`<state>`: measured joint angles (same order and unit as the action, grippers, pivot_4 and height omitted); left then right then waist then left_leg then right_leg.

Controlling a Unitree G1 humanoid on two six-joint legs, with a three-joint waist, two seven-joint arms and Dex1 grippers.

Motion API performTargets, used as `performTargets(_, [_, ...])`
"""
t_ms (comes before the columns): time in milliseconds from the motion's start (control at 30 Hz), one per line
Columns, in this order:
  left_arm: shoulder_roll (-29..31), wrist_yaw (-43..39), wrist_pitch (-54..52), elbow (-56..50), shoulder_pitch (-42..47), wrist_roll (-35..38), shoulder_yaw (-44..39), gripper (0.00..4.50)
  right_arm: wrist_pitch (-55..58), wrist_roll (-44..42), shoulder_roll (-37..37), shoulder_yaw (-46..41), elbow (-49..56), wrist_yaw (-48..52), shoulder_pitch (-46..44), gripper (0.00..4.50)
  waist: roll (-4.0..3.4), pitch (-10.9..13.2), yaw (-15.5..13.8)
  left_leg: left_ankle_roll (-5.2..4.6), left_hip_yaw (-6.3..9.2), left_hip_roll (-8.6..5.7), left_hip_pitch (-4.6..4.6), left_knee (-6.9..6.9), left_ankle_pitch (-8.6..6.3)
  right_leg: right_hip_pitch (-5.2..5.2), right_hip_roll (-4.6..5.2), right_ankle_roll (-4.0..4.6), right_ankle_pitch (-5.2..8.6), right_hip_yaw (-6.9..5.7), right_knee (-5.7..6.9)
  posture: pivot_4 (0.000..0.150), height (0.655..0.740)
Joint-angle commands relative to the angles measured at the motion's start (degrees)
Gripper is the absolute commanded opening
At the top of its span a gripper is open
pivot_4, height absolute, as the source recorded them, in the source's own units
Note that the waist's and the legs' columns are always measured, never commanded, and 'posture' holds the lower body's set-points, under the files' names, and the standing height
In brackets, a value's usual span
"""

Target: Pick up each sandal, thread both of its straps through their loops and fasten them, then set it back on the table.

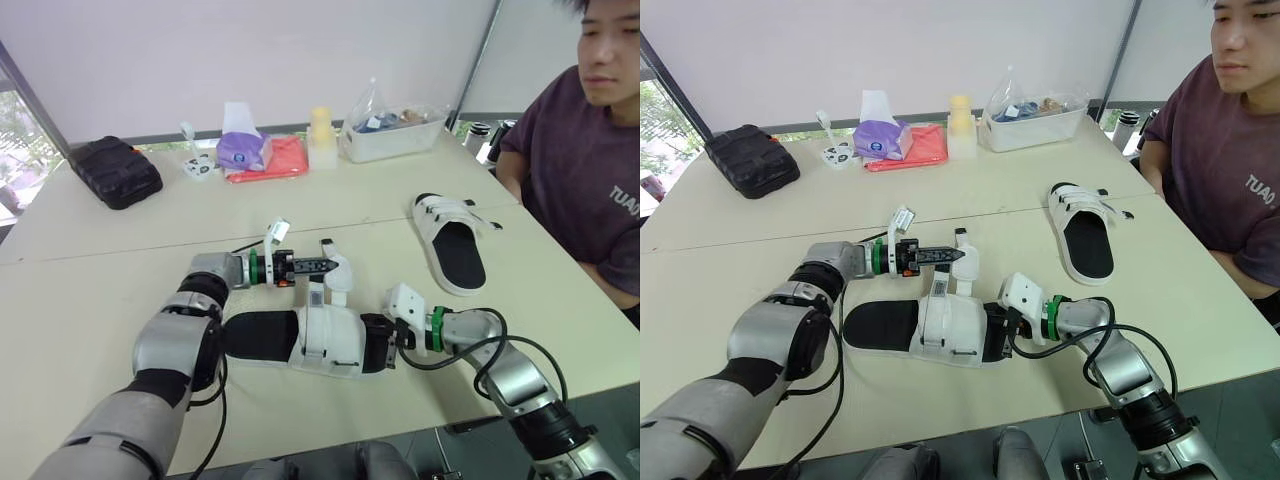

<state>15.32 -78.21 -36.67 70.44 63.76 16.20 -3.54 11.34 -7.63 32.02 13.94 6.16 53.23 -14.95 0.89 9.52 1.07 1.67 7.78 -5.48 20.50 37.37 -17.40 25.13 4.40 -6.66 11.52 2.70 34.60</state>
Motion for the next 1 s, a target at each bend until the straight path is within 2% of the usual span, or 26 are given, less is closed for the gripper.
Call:
performTargets(33, [0.4,-2.0,-1.1,-2.6,-0.4,0.0,-0.4,2.83,0.0,0.6,-0.9,1.1,0.6,-0.5,0.9,0.0,0.0,0.0,0.0,0.0,0.0,0.0,0.0,0.01,0.0,0.0,0.0,0.0,0.0,0.0,0.01,0.15,0.74])
performTargets(333, [-4.4,2.3,-0.9,-1.9,-0.7,0.6,-2.2,2.83,-0.4,1.0,-2.0,1.7,-0.7,-0.6,-0.1,0.0,0.0,0.0,0.1,0.0,0.0,0.01,-0.03,0.06,0.0,0.0,-0.01,0.0,0.0,0.01,0.09,0.15,0.74])
performTargets(400, [-5.4,5.5,-0.5,-0.6,-0.1,1.4,-4.2,2.83,-0.5,1.1,-2.0,1.8,-0.7,-0.6,0.0,0.0,0.01,0.0,0.1,0.0,0.0,0.01,-0.03,0.07,0.0,0.0,-0.01,0.01,0.0,0.01,0.13,0.15,0.74])
performTargets(533, [-8.0,18.7,2.9,3.4,2.0,5.0,-12.4,2.83,-0.2,1.4,-2.3,1.9,0.1,-1.0,0.5,0.0,0.02,0.0,-0.1,-0.17,0.01,0.01,-0.06,0.14,-0.1,0.02,-0.01,0.0,0.01,0.02,0.29,0.15,0.74])
performTargets(633, [-9.3,24.9,5.5,4.8,3.1,5.5,-15.5,2.83,0.1,1.6,-2.4,2.1,0.9,-1.5,1.4,0.0,0.02,0.0,-0.1,-0.18,0.02,0.02,-0.05,0.22,-0.1,0.03,-0.01,0.0,0.01,0.02,0.38,0.15,0.74])
performTargets(833, [-11.0,30.7,9.1,6.0,3.9,3.6,-16.9,2.83,1.0,1.8,-2.4,2.1,2.9,-3.0,3.1,0.0,0.02,0.0,-0.3,-0.11,0.01,0.0,-0.03,0.31,-0.07,0.02,0.0,0.0,0.01,0.02,0.41,0.15,0.74])
performTargets(1000, [-12.1,32.1,10.6,6.4,4.3,1.8,-16.6,2.83,1.5,2.2,-2.4,2.0,4.3,-4.1,4.2,0.0,0.02,0.0,-0.3,-0.1,0.0,-0.01,-0.02,0.33,-0.07,0.02,0.0,0.0,0.01,0.02,0.42,0.15,0.74])
